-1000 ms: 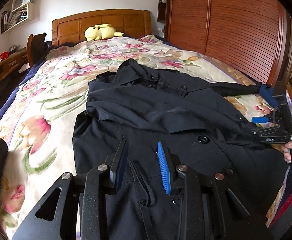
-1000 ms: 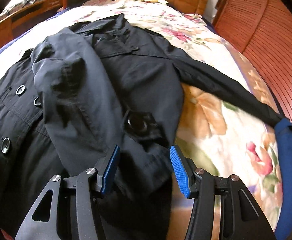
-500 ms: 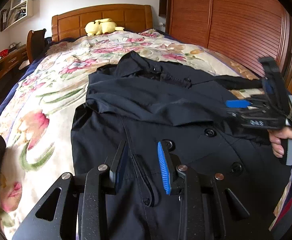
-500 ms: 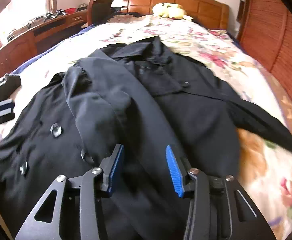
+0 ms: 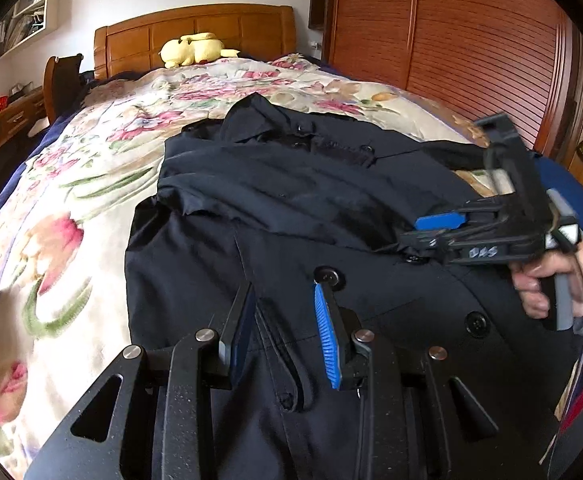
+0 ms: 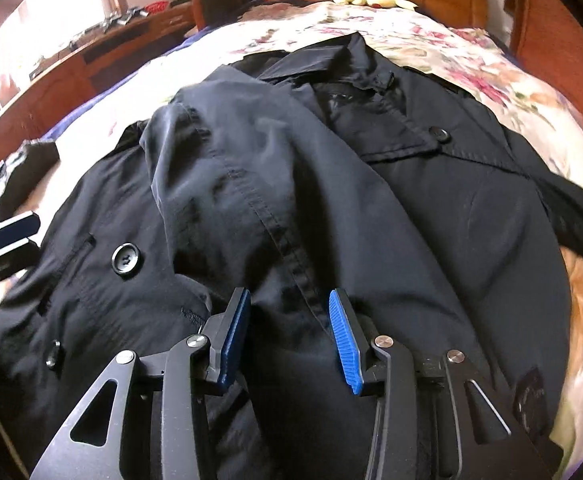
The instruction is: Fold large clothes
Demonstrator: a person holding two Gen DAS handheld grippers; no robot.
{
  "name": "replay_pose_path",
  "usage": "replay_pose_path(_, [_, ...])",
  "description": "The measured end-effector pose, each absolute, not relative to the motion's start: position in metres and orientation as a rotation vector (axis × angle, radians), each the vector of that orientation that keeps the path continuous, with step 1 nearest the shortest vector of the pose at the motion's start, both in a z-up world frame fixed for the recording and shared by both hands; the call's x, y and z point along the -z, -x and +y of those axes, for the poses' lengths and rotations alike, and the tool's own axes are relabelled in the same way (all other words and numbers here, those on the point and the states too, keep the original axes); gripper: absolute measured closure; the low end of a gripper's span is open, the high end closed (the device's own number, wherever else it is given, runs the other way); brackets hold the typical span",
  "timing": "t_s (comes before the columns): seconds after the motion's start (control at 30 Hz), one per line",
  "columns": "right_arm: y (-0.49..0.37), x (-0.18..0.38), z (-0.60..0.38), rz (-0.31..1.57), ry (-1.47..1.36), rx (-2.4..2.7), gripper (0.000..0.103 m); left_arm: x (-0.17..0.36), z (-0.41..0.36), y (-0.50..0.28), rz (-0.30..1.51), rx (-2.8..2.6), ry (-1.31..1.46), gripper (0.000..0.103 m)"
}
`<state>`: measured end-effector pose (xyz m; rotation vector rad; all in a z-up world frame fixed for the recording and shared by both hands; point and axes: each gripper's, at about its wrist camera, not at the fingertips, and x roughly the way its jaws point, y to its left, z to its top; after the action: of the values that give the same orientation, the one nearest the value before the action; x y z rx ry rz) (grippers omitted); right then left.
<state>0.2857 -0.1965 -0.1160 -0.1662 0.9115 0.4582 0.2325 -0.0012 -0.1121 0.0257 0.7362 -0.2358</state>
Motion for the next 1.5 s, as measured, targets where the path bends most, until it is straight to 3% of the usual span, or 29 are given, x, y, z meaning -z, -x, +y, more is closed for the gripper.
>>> replay_pose_path(0.23, [-0.266,0.077,-0.246,0.797,0.162,-0.383,0.06,0.114,0.001,-0.231,0.729,0.251,-0.013,0.071])
replay_pose_path(0.37, [-0.267,0.06,-0.294,0.753,0.162,-0.261,0.045,0.116,0.003,-0.231,0.729,0.255,-0.006,0.071])
replay_pose_path(0.5, [-0.282,0.054,-0.353,0.755,0.136,-0.088,0.038,0.117,0.002,-0.231,0.725,0.254,-0.01,0.071])
replay_pose_path(0.83, [-0.317,0.066,-0.475,0.81,-0.033,0.174,0.035,0.123,-0.006,-0.232,0.739,0.264,-0.054,0.071])
replay_pose_path(1.03, [-0.333,0.075,-0.489,0.786,-0.167,0.167,0.034,0.127,-0.007,-0.233,0.75,0.268,-0.057,0.071])
replay_pose_path(1.2, [-0.34,0.076,-0.498,0.76,-0.228,0.179,0.017,0.129,-0.007,-0.235,0.76,0.271,-0.051,0.071])
replay_pose_path(1.5, [-0.37,0.09,-0.523,0.799,-0.381,0.328,0.015,0.129,-0.007,-0.234,0.758,0.273,-0.048,0.071])
